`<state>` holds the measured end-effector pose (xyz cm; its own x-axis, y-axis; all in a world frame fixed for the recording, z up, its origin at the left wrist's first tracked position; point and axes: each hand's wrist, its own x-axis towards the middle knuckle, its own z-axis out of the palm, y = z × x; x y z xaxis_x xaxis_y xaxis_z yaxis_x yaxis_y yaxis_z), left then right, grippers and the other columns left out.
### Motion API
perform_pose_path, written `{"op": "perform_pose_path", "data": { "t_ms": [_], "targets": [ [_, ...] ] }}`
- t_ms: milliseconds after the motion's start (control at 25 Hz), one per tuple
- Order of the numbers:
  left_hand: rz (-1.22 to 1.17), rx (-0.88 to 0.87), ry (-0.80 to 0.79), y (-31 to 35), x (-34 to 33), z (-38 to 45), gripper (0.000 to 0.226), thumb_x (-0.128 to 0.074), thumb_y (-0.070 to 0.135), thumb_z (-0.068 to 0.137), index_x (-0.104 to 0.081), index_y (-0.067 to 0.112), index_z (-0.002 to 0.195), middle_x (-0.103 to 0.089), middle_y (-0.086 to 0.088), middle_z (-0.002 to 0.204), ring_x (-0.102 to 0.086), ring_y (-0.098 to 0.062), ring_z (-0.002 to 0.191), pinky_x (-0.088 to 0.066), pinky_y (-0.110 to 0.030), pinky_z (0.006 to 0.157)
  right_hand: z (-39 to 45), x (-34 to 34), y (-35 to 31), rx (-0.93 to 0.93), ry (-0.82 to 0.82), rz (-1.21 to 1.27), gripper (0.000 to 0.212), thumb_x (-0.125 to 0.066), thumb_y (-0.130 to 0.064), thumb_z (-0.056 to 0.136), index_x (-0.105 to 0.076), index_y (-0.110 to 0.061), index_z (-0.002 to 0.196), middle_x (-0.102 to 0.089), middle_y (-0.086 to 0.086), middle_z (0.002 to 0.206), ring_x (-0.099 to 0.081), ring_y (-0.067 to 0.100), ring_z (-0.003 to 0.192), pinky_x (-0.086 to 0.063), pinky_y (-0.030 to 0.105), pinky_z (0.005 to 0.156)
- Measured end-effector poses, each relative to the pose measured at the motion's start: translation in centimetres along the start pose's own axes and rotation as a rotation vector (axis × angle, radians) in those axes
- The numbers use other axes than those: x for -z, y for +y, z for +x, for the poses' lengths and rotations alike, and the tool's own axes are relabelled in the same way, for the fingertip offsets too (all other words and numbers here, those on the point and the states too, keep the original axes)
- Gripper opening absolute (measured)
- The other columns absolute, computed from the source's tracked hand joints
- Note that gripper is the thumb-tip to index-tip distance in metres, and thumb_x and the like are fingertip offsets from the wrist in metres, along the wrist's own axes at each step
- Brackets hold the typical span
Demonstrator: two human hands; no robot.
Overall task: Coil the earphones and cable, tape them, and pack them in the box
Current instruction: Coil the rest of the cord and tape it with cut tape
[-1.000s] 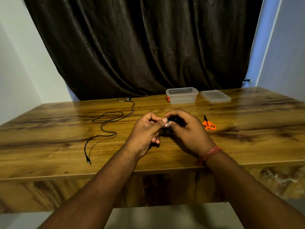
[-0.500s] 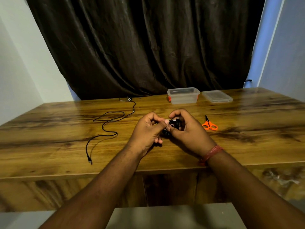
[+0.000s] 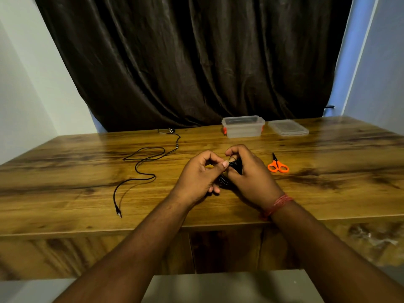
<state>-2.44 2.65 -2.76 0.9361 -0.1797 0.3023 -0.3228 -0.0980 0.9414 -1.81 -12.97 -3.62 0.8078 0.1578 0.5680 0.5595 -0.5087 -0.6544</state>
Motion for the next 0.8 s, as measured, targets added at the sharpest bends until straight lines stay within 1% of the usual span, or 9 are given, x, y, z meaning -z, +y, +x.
{"op": "perform_pose_path", "data": {
  "t_ms": [120,200,240,320,400,440,520,640,800],
  "targets": [
    [0.000,-0.003,0.006,-0.04,0.05,-0.01,0.009,-0.065,0.020,0.093,-0.060,0.012,0.093,-0.068,0.000,0.079,-0.051,-0.012,0.037,-0.038,-0.033,0.048,0.01,0.04,-0.09,-0.047,-0.001,0.020,0.027,-0.063,-0.017,0.092,-0.053,-0.022,0.117,-0.061,-0.005,0.095,-0.059,0.004,0.084,-0.043,0.012,0.065],
    [0.014,-0.004,0.008,0.01,0.02,-0.08,0.011,-0.064,0.019,0.094,-0.059,0.010,0.094,-0.066,0.003,0.062,-0.050,-0.011,0.036,-0.039,-0.032,0.048,-0.05,0.11,-0.20,-0.084,-0.027,0.117,0.023,-0.063,-0.016,0.093,-0.055,-0.024,0.113,-0.064,-0.004,0.089,-0.062,0.005,0.079,-0.051,0.018,0.066],
    [0.030,-0.009,0.004,0.02,-0.02,-0.12,0.011,-0.064,0.019,0.094,-0.058,0.009,0.094,-0.065,0.004,0.056,-0.050,-0.010,0.036,-0.039,-0.031,0.048,-0.02,0.11,-0.13,-0.114,-0.049,0.193,0.021,-0.064,-0.015,0.092,-0.057,-0.025,0.110,-0.065,-0.002,0.089,-0.064,0.008,0.079,-0.055,0.024,0.070],
    [0.055,-0.019,-0.009,0.03,-0.12,-0.19,0.008,-0.063,0.019,0.094,-0.058,0.012,0.094,-0.069,0.000,0.059,-0.051,-0.011,0.037,-0.038,-0.027,0.044,0.09,0.10,0.15,-0.189,-0.082,0.398,0.023,-0.065,-0.012,0.086,-0.062,-0.027,0.103,-0.066,0.001,0.089,-0.065,0.016,0.082,-0.058,0.039,0.079],
    [0.052,-0.016,-0.017,-0.02,-0.14,-0.20,0.006,-0.064,0.019,0.094,-0.059,0.016,0.091,-0.074,-0.007,0.074,-0.051,-0.014,0.039,-0.036,-0.023,0.040,0.28,0.03,0.47,-0.269,-0.064,0.654,0.023,-0.064,-0.008,0.080,-0.066,-0.022,0.098,-0.065,0.004,0.084,-0.063,0.022,0.080,-0.053,0.045,0.081],
    [0.056,-0.015,-0.024,-0.04,-0.17,-0.23,0.006,-0.064,0.018,0.094,-0.059,0.017,0.090,-0.075,-0.007,0.076,-0.051,-0.014,0.039,-0.035,-0.022,0.039,0.39,0.07,0.57,-0.295,-0.047,0.739,0.020,-0.062,-0.006,0.081,-0.067,-0.018,0.097,-0.065,0.005,0.082,-0.062,0.022,0.079,-0.052,0.044,0.082],
    [0.086,-0.022,-0.044,-0.05,-0.28,-0.33,0.006,-0.064,0.017,0.094,-0.059,0.017,0.090,-0.073,0.000,0.068,-0.052,-0.012,0.039,-0.035,-0.020,0.039,0.46,0.29,0.54,-0.317,-0.031,0.788,0.017,-0.059,0.000,0.088,-0.067,-0.011,0.097,-0.066,0.007,0.081,-0.061,0.021,0.077,-0.051,0.041,0.081],
    [0.153,-0.037,-0.057,0.06,-0.50,-0.58,0.008,-0.063,0.016,0.094,-0.059,0.009,0.094,-0.067,0.006,0.055,-0.052,-0.008,0.039,-0.036,-0.022,0.042,0.44,0.61,0.37,-0.358,-0.045,0.811,0.022,-0.052,0.011,0.090,-0.065,-0.004,0.102,-0.064,0.007,0.078,-0.060,0.017,0.068,-0.052,0.031,0.073],
    [0.176,-0.016,-0.045,0.00,-0.73,-0.53,0.009,-0.064,0.020,0.094,-0.060,0.012,0.093,-0.067,0.004,0.055,-0.053,-0.010,0.040,-0.035,-0.023,0.042,0.56,0.70,0.49,-0.364,-0.048,0.815,0.029,-0.052,0.015,0.088,-0.063,-0.005,0.106,-0.062,0.008,0.081,-0.058,0.016,0.064,-0.049,0.032,0.072]
  ]
}}
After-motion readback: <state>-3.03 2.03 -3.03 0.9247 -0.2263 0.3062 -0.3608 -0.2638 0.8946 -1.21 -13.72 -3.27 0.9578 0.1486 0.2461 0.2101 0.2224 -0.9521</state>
